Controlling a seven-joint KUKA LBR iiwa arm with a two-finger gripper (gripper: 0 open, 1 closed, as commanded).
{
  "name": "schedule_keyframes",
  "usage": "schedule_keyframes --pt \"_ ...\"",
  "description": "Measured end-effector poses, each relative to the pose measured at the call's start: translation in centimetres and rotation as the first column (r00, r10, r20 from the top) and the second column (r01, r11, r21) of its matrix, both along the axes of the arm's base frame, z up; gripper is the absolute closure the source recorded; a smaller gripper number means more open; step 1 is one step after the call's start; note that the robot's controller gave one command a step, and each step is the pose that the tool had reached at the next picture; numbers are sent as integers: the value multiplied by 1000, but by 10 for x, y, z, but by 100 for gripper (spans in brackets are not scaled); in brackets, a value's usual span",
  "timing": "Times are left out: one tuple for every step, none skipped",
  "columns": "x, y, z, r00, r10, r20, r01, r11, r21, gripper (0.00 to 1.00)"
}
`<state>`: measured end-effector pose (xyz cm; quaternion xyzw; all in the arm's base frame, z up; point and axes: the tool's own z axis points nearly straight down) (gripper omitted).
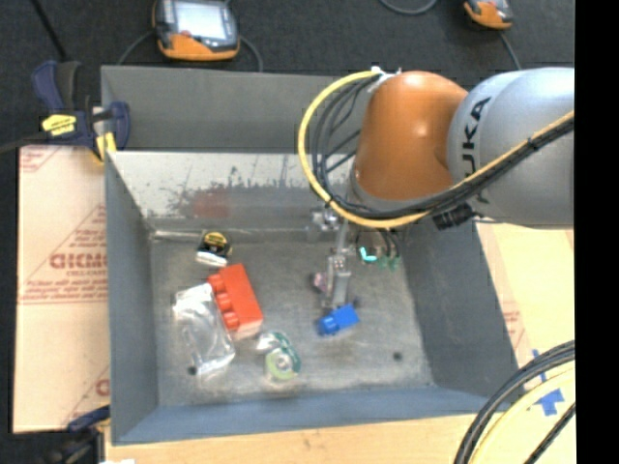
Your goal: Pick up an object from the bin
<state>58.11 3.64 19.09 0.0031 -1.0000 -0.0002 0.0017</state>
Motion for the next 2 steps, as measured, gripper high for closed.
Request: schedule_keyframes --pt "-58 -3 -58 992 -127 -2 127 992 0 0" --pt "-17 -61 -26 970 -244 11 244 970 0 0"
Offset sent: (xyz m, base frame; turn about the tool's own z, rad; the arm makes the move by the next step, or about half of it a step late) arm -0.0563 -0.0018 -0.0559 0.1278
